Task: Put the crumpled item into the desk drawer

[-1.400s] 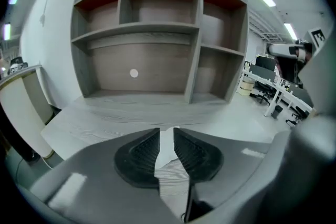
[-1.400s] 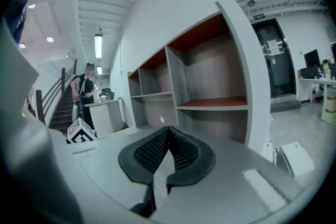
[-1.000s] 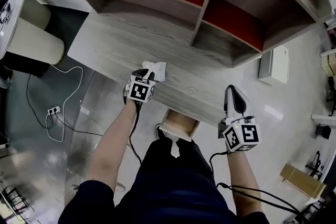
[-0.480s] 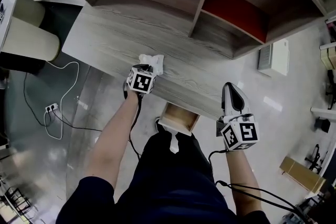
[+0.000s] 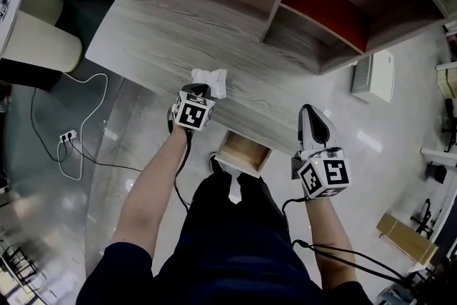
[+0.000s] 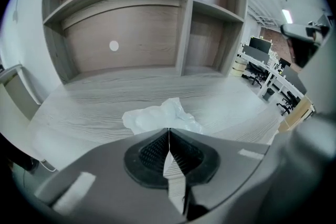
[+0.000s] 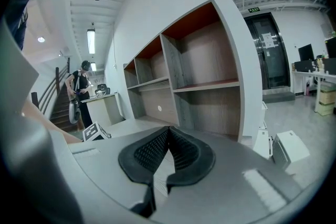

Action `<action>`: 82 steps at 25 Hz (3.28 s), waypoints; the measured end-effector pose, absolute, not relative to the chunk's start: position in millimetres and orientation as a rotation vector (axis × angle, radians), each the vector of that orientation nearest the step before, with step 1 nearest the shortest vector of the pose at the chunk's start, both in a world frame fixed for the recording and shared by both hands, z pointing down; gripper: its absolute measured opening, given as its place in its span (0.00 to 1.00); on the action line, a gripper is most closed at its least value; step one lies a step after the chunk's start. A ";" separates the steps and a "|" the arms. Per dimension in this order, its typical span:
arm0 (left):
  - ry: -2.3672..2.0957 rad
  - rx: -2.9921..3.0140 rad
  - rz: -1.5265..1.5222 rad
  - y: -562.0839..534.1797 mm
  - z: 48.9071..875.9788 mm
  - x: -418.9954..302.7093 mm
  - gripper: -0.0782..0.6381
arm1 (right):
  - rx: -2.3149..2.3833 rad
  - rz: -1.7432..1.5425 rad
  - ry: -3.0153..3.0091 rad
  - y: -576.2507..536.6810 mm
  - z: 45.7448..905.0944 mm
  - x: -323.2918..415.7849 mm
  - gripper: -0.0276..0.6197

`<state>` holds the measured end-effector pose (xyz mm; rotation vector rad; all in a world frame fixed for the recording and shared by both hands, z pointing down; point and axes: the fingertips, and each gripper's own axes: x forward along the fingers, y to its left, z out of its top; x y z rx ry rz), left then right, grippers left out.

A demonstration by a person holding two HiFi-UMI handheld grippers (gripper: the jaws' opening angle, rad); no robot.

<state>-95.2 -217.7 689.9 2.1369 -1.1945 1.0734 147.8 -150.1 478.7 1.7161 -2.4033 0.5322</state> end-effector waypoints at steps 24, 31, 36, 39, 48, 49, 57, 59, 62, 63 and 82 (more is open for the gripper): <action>-0.981 2.279 1.008 -69.8 677.1 -20.5 0.12 | 1.541 0.567 -2.473 -127.4 498.0 115.8 0.05; -0.843 2.299 1.045 -9.4 707.0 9.4 0.12 | 1.565 0.589 -2.434 -115.0 508.3 132.9 0.05; -0.760 2.269 1.113 17.8 734.9 15.4 0.12 | 1.612 0.610 -2.393 -104.7 515.6 150.2 0.05; -0.717 2.236 1.161 23.5 753.6 16.8 0.12 | 1.635 0.627 -2.369 -99.8 522.3 158.7 0.05; -0.629 2.162 1.278 26.1 798.3 32.9 0.12 | 1.660 0.672 -2.305 -80.1 540.9 176.4 0.05; -0.619 2.155 1.289 26.4 801.7 34.2 0.12 | 1.662 0.676 -2.299 -78.5 542.2 177.5 0.05; -0.605 2.058 1.378 30.1 829.7 32.7 0.12 | 1.658 0.714 -2.277 -71.5 559.8 182.0 0.05; -0.621 2.074 1.365 25.6 825.5 35.0 0.13 | 1.646 0.714 -2.284 -73.1 561.6 180.1 0.05; -0.658 2.082 1.315 19.7 812.2 33.9 0.13 | 1.626 0.704 -2.303 -77.5 558.1 173.5 0.05; -0.667 2.081 1.301 19.5 807.3 31.6 0.13 | 1.618 0.700 -2.310 -78.6 555.5 170.2 0.05; -1.430 2.248 0.725 -135.1 587.2 -78.2 0.13 | 1.479 0.446 -2.550 -135.8 467.5 104.8 0.05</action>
